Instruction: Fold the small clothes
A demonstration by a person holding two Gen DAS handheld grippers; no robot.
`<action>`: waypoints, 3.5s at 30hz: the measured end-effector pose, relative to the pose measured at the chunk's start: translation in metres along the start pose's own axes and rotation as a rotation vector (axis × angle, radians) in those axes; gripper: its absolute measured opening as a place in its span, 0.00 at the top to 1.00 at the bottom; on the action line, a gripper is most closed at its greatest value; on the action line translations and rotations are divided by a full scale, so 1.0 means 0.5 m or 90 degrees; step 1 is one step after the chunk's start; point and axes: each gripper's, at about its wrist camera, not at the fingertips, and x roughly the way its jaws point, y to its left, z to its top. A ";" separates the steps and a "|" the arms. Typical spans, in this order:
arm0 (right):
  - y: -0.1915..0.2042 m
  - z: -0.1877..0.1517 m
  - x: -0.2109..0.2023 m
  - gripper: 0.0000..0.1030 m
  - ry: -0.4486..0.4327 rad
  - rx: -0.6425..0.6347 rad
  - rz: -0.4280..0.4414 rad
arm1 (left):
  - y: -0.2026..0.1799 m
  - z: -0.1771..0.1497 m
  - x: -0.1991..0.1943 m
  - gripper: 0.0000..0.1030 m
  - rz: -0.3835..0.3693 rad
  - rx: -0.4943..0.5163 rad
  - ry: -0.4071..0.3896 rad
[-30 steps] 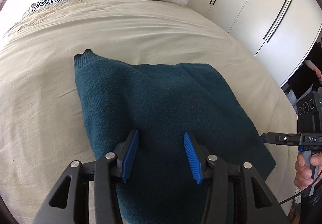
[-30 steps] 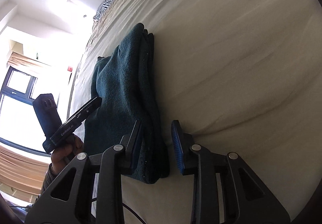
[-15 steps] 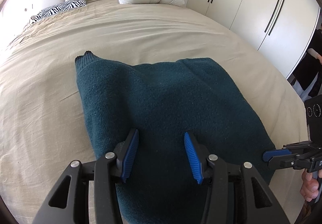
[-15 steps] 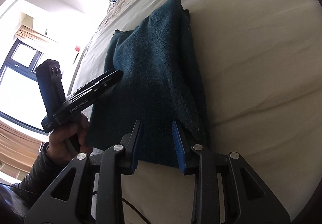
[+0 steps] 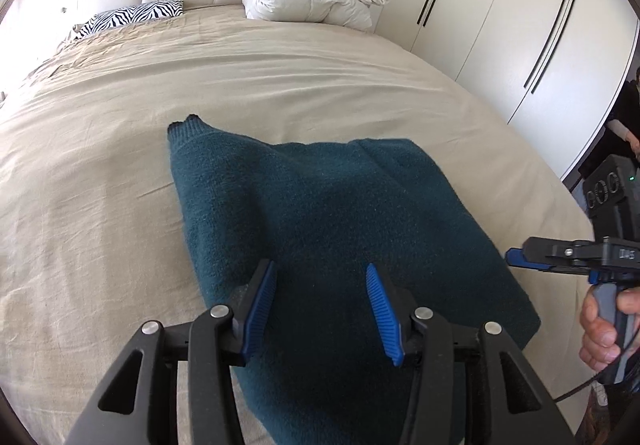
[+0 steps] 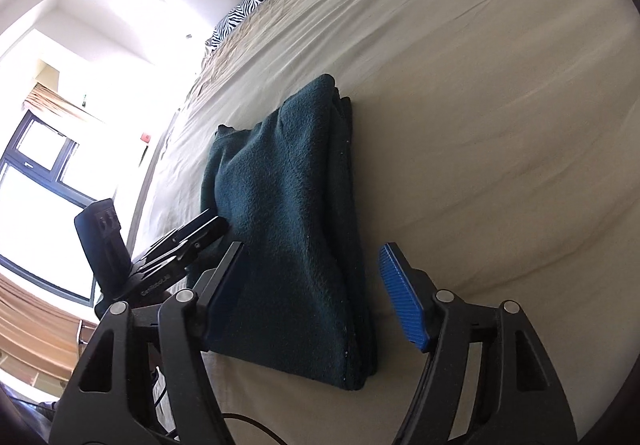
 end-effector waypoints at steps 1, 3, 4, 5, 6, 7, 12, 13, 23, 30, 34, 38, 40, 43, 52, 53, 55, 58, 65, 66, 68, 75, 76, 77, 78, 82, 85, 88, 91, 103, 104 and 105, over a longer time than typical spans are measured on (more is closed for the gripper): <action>-0.003 0.008 0.007 0.35 0.005 0.000 -0.003 | 0.010 -0.003 -0.020 0.43 -0.002 -0.019 -0.015; -0.012 0.023 0.018 0.35 0.009 0.006 -0.006 | 0.041 -0.010 -0.049 0.34 -0.004 -0.070 -0.037; -0.019 0.033 0.024 0.35 0.015 0.011 -0.002 | 0.061 -0.013 -0.052 0.33 -0.013 -0.099 -0.035; -0.028 0.041 0.034 0.35 0.027 0.020 0.006 | 0.081 -0.016 -0.046 0.33 -0.027 -0.128 -0.017; -0.038 0.050 0.045 0.35 0.039 0.032 0.005 | 0.099 -0.020 -0.036 0.33 -0.036 -0.158 0.004; -0.045 0.058 0.054 0.35 0.045 0.041 0.000 | 0.115 -0.025 -0.029 0.33 -0.042 -0.183 0.015; -0.048 0.087 0.093 0.35 0.076 0.051 0.038 | 0.139 -0.038 0.017 0.33 -0.113 -0.256 0.069; -0.051 0.092 0.101 0.35 0.079 0.057 0.037 | 0.135 -0.038 0.032 0.31 -0.119 -0.257 0.087; -0.002 0.117 0.156 0.55 0.120 0.001 -0.026 | 0.108 -0.014 0.082 0.40 -0.091 -0.230 0.136; 0.089 0.089 0.158 0.79 0.105 -0.105 -0.148 | 0.088 -0.008 0.055 0.58 -0.065 -0.199 0.134; 0.182 0.046 0.127 0.81 0.066 -0.201 -0.235 | 0.059 -0.012 -0.003 0.61 -0.034 -0.165 0.118; 0.269 -0.019 0.084 0.81 0.033 -0.259 -0.265 | 0.047 -0.037 -0.101 0.61 -0.005 -0.135 0.092; 0.312 -0.059 0.064 0.81 0.019 -0.277 -0.254 | 0.048 -0.059 -0.157 0.61 0.002 -0.129 0.083; 0.365 -0.123 0.029 0.81 0.010 -0.289 -0.224 | 0.051 -0.103 -0.241 0.61 0.014 -0.118 0.071; 0.479 -0.319 0.010 0.81 0.034 -0.308 -0.141 | 0.097 -0.241 -0.402 0.61 0.056 -0.136 0.064; 0.485 -0.333 0.016 0.81 0.039 -0.299 -0.129 | 0.104 -0.254 -0.409 0.61 0.059 -0.142 0.065; 0.491 -0.364 0.026 0.81 0.049 -0.281 -0.107 | 0.119 -0.278 -0.419 0.61 0.066 -0.153 0.068; 0.490 -0.383 0.044 0.81 0.063 -0.280 -0.097 | 0.138 -0.301 -0.422 0.61 0.070 -0.162 0.067; 0.450 -0.350 0.120 0.81 0.095 -0.224 -0.072 | 0.178 -0.333 -0.351 0.57 0.084 -0.179 0.099; 0.434 -0.351 0.133 0.81 0.103 -0.207 -0.071 | 0.187 -0.340 -0.340 0.55 0.085 -0.186 0.103; 0.392 -0.358 0.155 0.79 0.116 -0.163 -0.065 | 0.202 -0.351 -0.330 0.51 0.071 -0.206 0.096; 0.309 -0.346 0.201 0.76 0.131 -0.060 0.035 | 0.228 -0.383 -0.327 0.41 0.042 -0.230 0.081; 0.308 -0.348 0.199 0.76 0.133 -0.062 0.040 | 0.233 -0.391 -0.329 0.40 0.037 -0.238 0.078; 0.304 -0.343 0.205 0.76 0.136 -0.061 0.045 | 0.237 -0.398 -0.331 0.40 0.033 -0.243 0.075; 0.299 -0.341 0.208 0.76 0.138 -0.058 0.051 | 0.235 -0.400 -0.332 0.39 0.032 -0.245 0.072; 0.263 -0.346 0.203 0.74 0.147 -0.028 0.084 | 0.233 -0.405 -0.342 0.38 0.032 -0.251 0.064; 0.263 -0.342 0.179 0.64 0.132 -0.028 0.070 | 0.238 -0.408 -0.355 0.38 0.034 -0.257 0.054; 0.256 -0.331 0.133 0.56 0.084 -0.033 0.026 | 0.238 -0.411 -0.383 0.39 0.049 -0.261 0.042; 0.249 -0.320 0.080 0.55 0.045 -0.028 -0.004 | 0.234 -0.388 -0.433 0.40 0.082 -0.254 0.006; 0.371 -0.354 0.097 0.55 0.072 -0.075 0.112 | 0.169 -0.266 -0.349 0.40 0.038 -0.196 0.008; 0.370 -0.360 0.114 0.55 0.085 -0.076 0.107 | 0.171 -0.270 -0.328 0.40 0.044 -0.192 0.022; 0.366 -0.365 0.129 0.55 0.096 -0.073 0.103 | 0.167 -0.277 -0.313 0.41 0.058 -0.181 0.029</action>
